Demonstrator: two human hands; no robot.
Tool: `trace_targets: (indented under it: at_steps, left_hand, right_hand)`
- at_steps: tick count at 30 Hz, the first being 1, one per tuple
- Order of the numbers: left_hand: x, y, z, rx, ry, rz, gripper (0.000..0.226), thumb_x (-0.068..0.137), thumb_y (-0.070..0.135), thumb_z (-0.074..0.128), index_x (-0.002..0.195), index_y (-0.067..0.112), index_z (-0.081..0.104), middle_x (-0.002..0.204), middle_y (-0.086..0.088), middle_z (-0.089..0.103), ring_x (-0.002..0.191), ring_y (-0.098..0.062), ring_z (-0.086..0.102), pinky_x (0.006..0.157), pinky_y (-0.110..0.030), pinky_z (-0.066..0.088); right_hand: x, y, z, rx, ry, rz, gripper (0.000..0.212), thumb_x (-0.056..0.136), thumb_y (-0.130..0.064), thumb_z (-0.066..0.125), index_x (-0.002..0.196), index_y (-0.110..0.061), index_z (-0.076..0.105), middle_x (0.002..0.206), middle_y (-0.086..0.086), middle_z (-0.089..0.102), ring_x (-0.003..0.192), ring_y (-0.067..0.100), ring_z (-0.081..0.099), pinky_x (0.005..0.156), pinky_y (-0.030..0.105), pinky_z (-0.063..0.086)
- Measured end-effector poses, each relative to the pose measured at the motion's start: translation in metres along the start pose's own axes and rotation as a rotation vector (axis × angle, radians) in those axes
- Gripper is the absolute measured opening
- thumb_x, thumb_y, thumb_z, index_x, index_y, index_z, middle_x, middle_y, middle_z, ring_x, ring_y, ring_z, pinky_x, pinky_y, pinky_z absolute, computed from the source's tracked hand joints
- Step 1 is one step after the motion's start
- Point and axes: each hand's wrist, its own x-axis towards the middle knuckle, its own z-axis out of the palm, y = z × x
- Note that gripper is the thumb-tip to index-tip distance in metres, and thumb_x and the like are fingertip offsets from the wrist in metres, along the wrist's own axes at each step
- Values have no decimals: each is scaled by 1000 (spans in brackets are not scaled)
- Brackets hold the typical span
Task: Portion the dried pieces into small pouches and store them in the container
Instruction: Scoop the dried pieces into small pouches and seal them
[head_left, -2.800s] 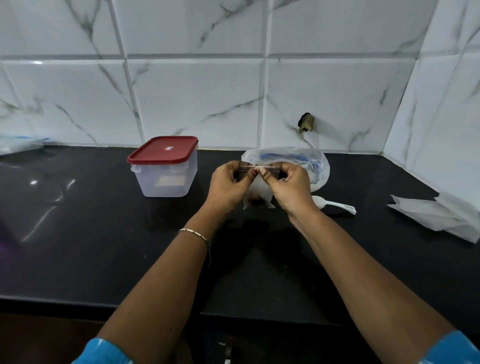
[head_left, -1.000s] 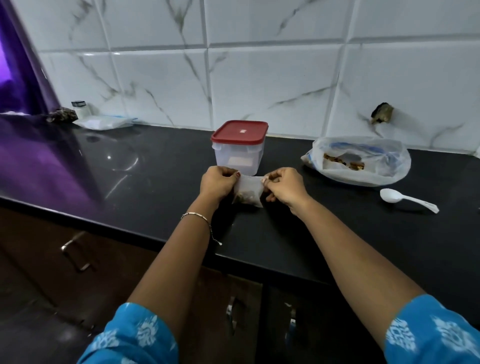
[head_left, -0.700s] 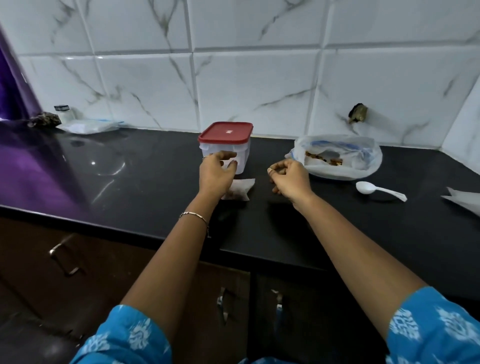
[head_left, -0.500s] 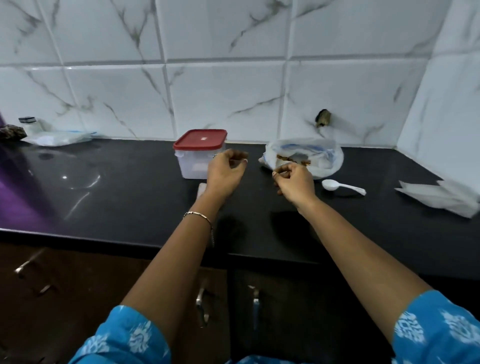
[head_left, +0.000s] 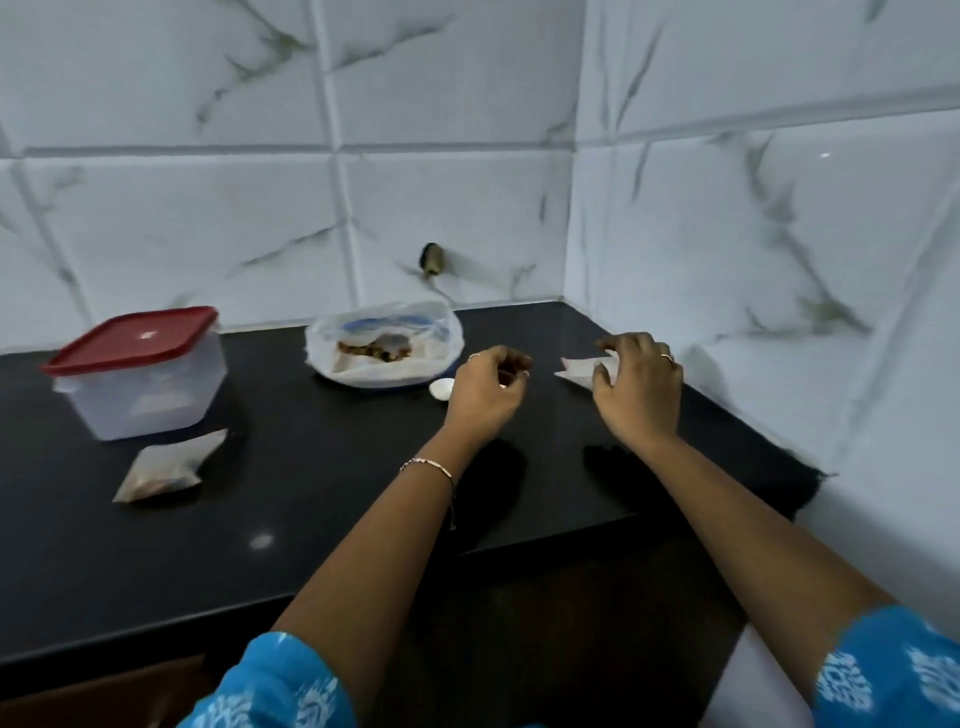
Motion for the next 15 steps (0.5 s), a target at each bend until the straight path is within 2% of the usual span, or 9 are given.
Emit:
trace_targets:
  at_steps: [4, 6, 9, 12, 15]
  left_hand:
    - [13, 3, 36, -1, -31, 36, 16, 87, 4, 61, 96, 14, 70, 98, 2, 71, 79, -6, 63, 77, -9, 47]
    - [19, -1, 49, 28, -44, 41, 19, 87, 3, 59, 99, 13, 70, 102, 0, 71, 85, -9, 65, 84, -16, 49]
    - [31, -1, 66, 94, -126, 61, 29, 90, 3, 51, 112, 12, 68, 114, -4, 69, 106, -17, 63, 98, -28, 47]
    - [39, 4, 79, 160, -173, 109, 34, 93, 5, 49, 122, 12, 63, 122, -7, 65, 115, -20, 57, 99, -22, 39]
    - [43, 1, 88, 193, -233, 113, 36, 93, 9, 51, 128, 13, 59, 129, -6, 62, 118, -21, 56, 95, -17, 35]
  right_hand:
    - [16, 41, -2, -40, 11, 107, 27, 85, -24, 62, 111, -19, 65, 117, 4, 62, 115, 29, 51, 95, 42, 37]
    - [24, 51, -1, -44, -13, 152, 30, 85, -31, 63, 113, -21, 65, 119, 1, 63, 119, 26, 49, 97, 38, 34]
    - [33, 57, 7, -91, -94, 167, 35, 85, -42, 63, 116, -25, 65, 123, -3, 63, 124, 22, 46, 102, 37, 30]
    - [36, 58, 15, -143, -163, 145, 41, 87, -47, 60, 121, -25, 64, 126, -3, 62, 128, 21, 43, 106, 38, 28]
    - [40, 58, 17, -182, -167, 124, 38, 86, -47, 60, 118, -27, 67, 121, -2, 65, 125, 21, 46, 104, 37, 29]
